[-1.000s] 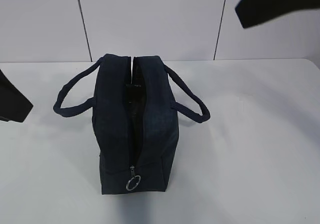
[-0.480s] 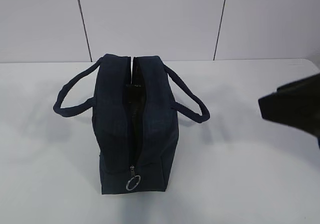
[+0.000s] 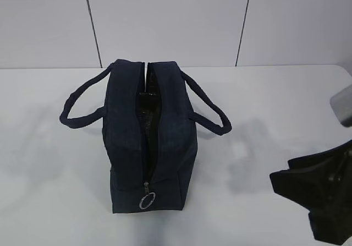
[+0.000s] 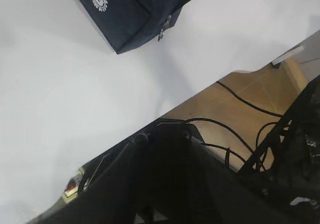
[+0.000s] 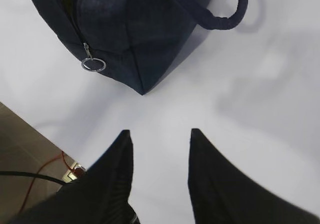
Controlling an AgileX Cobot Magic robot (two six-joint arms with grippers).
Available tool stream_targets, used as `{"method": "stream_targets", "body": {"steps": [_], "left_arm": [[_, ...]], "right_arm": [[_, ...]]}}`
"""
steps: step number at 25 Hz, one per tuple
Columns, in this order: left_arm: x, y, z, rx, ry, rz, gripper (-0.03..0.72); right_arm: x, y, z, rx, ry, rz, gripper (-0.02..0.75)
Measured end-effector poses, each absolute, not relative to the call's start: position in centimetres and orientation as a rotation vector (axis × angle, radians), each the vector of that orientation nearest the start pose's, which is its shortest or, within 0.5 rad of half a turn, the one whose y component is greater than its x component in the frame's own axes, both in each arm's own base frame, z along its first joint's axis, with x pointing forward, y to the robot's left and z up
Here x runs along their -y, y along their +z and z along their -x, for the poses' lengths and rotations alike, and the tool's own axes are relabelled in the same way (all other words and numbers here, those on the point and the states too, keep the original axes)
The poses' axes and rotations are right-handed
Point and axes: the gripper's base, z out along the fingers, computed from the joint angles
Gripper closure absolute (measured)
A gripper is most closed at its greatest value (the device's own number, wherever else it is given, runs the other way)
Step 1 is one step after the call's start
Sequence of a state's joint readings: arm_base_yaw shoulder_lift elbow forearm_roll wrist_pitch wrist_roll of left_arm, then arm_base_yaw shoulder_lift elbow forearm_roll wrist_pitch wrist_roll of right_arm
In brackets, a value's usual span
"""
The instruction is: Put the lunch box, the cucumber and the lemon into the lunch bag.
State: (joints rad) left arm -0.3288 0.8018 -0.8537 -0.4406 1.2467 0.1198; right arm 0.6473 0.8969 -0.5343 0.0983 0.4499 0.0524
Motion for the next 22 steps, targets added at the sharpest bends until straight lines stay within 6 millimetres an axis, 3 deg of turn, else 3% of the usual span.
{"method": "stream_targets", "body": {"steps": [6,15,22], "left_arm": [[6.9,32.2,-9.7,-2.656,-0.627,-0.531,0.454],[6.8,32.1,-9.8,-2.661,-0.602,-0.532,0.453],[6.8,32.1,-9.8,-2.663,-0.606,-0.527,0.453]], "right_arm": [[-10.7,22.7,-12.2,-2.234,0.543,0.551,0.471],[-10.5,20.0,-12.1,-2.262,0.516,0.544,0.477],[-12.2,20.2,-11.3,-2.171,0.585,0.657,0.538]]}}
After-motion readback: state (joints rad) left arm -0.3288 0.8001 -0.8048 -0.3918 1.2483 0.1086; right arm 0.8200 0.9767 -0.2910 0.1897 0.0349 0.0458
